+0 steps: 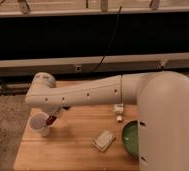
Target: Place the pepper in the ceramic cup
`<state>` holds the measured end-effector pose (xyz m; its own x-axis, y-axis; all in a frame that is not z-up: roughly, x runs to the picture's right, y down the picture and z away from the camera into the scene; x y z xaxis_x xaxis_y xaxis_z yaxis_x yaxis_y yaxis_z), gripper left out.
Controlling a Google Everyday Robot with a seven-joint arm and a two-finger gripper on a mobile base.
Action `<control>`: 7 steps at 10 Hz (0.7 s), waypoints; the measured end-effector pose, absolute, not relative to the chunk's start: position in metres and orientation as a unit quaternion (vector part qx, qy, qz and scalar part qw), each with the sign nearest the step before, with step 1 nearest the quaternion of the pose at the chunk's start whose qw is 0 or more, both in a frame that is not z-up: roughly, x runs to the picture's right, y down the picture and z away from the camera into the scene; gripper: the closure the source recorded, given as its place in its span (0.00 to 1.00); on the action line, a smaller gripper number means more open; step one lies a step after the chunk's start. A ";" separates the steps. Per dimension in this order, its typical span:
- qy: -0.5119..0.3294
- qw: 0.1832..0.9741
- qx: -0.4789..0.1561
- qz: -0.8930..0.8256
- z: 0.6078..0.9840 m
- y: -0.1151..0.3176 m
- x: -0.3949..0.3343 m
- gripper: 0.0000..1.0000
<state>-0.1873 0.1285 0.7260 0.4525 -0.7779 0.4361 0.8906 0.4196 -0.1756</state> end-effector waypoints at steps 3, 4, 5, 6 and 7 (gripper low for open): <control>-0.148 0.827 -0.195 -0.506 0.726 0.130 -0.190 1.00; -0.149 0.826 -0.195 -0.507 0.726 0.130 -0.191 1.00; -0.150 0.826 -0.195 -0.508 0.726 0.131 -0.192 1.00; -0.151 0.825 -0.195 -0.508 0.726 0.130 -0.192 1.00; -0.152 0.825 -0.195 -0.509 0.726 0.130 -0.193 1.00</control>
